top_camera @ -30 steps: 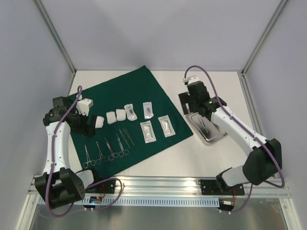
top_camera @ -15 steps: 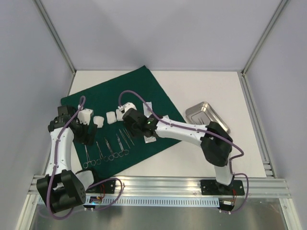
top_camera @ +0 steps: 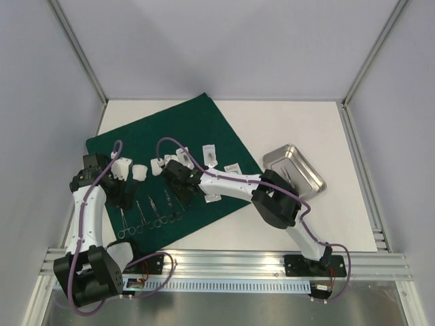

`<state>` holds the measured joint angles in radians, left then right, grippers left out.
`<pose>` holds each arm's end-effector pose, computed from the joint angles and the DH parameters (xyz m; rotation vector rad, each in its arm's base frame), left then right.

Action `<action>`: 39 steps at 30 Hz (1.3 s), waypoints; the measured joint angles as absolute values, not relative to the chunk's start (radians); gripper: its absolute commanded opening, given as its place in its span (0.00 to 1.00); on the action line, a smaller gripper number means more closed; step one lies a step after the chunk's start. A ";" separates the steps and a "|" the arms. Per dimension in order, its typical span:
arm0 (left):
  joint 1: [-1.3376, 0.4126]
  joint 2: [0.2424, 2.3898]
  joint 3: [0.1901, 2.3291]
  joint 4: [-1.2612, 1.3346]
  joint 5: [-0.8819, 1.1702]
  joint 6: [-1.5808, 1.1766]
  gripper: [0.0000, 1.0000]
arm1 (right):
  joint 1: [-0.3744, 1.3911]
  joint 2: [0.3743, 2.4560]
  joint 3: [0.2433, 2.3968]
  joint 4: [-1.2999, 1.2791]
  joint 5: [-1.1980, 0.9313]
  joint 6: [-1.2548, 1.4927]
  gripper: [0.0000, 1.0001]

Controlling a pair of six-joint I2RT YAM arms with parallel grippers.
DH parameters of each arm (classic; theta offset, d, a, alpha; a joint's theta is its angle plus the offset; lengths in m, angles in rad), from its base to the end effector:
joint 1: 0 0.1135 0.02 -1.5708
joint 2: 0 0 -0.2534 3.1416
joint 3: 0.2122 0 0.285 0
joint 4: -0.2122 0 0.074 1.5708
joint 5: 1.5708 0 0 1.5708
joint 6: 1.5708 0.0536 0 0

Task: Prepare the surgical pack

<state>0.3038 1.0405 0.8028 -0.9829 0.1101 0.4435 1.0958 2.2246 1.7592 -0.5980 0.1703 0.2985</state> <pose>0.2121 0.0603 0.2053 0.2207 2.7671 0.0368 0.2421 0.4509 0.1324 -0.9685 2.4495 0.2660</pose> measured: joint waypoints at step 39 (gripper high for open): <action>0.304 1.115 1.020 -1.097 0.384 0.479 0.96 | 0.441 1.500 1.040 -0.612 0.268 -0.060 0.00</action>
